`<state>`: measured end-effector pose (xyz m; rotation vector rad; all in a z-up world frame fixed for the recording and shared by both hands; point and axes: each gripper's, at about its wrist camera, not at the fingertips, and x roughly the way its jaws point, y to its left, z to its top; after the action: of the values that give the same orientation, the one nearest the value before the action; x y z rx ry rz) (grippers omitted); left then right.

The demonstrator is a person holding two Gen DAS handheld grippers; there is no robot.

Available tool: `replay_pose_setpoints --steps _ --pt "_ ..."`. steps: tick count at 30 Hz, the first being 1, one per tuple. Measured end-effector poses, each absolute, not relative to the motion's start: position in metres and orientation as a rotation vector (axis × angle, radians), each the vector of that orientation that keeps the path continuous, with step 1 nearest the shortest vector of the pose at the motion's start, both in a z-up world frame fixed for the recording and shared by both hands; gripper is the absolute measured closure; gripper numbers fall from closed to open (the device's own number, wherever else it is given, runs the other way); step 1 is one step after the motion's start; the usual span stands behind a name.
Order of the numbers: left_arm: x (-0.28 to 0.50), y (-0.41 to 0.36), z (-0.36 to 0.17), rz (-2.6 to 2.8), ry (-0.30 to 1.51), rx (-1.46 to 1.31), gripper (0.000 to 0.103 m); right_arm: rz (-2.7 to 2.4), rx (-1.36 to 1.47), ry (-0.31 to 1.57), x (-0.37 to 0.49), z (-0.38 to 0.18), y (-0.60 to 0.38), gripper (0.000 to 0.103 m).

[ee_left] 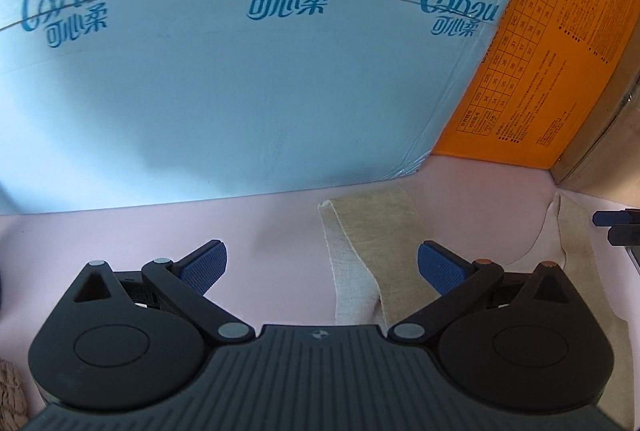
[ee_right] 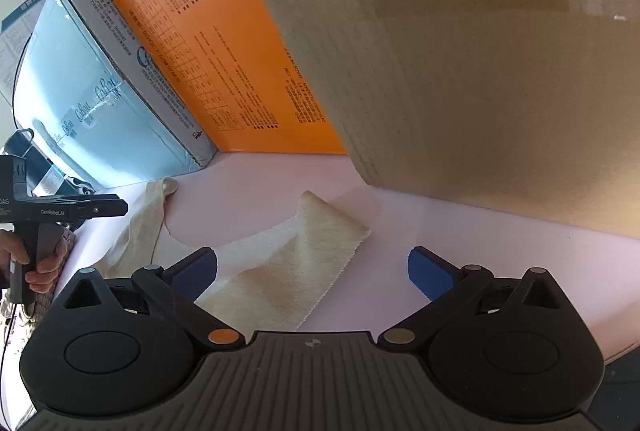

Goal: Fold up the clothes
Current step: 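Move both tools to the shoulder strap beside the boxes, then close both tools on the shoulder strap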

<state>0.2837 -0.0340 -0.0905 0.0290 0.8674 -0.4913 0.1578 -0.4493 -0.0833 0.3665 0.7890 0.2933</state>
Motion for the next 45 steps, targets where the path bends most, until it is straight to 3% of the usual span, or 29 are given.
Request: replay_pose_setpoints --steps 13,29,31,32,33,34,35,36,37,38,45 --pt "0.313 -0.061 -0.110 -0.707 0.833 0.142 0.000 0.480 0.472 0.769 0.191 -0.099 -0.478 0.000" --pt "0.312 -0.088 -0.103 -0.813 0.831 0.179 0.001 0.510 0.330 0.766 0.193 -0.095 -0.457 0.001" --pt "0.309 -0.091 -0.100 -0.834 0.813 0.207 0.008 0.518 0.369 0.779 0.196 -0.094 -0.459 0.014" --pt "0.309 -0.092 -0.100 -0.833 0.810 0.223 0.013 0.517 0.384 0.786 0.197 -0.094 -0.460 0.029" --pt "0.309 -0.092 -0.100 -0.829 0.813 0.232 0.026 0.507 0.390 0.792 0.198 -0.095 -0.461 0.049" --pt "0.310 -0.091 -0.100 -0.817 0.811 0.237 0.043 0.493 0.400 0.797 0.198 -0.097 -0.463 0.063" --pt "0.310 -0.088 -0.100 -0.802 0.805 0.239 0.050 0.481 0.421 0.811 0.199 -0.099 -0.465 0.087" --pt "0.310 -0.086 -0.100 -0.787 0.800 0.242 0.068 0.473 0.446 0.831 0.200 -0.103 -0.468 0.099" --pt "0.311 -0.084 -0.100 -0.780 0.802 0.239 0.085 0.465 0.462 0.840 0.199 -0.105 -0.471 0.099" --pt "0.312 -0.082 -0.099 -0.776 0.809 0.234 0.090 0.456 0.473 0.838 0.196 -0.106 -0.472 0.099" --pt "0.302 -0.078 -0.086 -0.739 0.803 0.284 0.092 0.407 0.509 0.822 0.188 -0.096 -0.472 0.099"
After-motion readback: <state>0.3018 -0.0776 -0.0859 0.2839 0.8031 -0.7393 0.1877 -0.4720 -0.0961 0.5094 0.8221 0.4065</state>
